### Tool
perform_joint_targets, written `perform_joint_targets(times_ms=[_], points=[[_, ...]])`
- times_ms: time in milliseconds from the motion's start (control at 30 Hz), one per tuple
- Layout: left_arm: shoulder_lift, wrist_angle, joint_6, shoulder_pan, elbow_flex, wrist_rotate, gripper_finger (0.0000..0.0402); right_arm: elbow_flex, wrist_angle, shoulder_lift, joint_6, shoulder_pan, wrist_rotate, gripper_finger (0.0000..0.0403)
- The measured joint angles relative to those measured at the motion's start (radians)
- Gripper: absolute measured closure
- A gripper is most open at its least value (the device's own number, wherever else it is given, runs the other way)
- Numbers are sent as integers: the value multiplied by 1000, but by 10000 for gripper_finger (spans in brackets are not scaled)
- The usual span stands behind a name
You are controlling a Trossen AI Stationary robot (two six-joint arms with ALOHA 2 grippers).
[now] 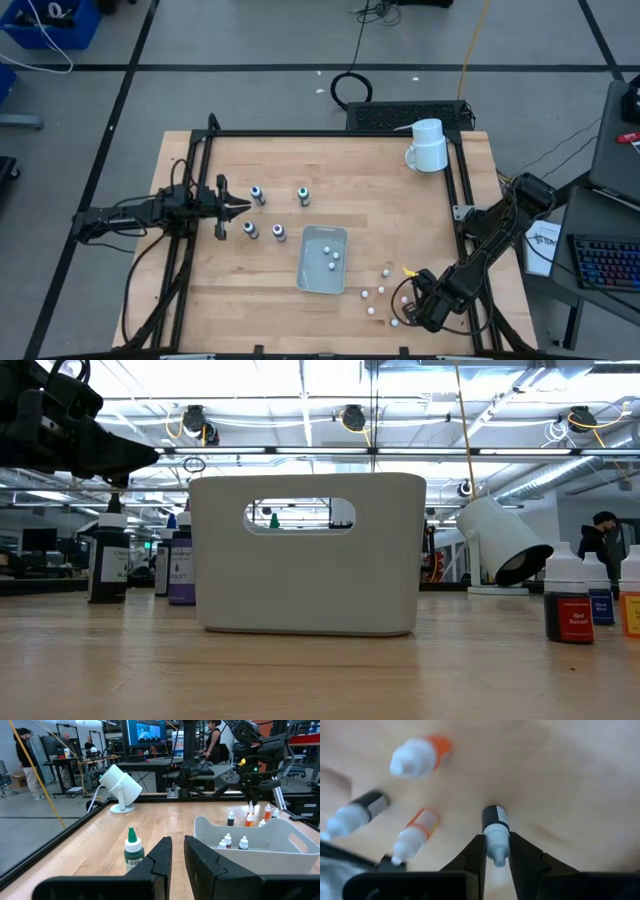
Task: Pick & Place food coloring
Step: Put the small black food coloring bottle into the white bin
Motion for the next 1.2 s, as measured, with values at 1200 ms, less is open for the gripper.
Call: perform_joint_targets(times_ms=[1200], points=[[0,0,0,0,0,0,344,431,57,-18,-1731,-746,308,351]])
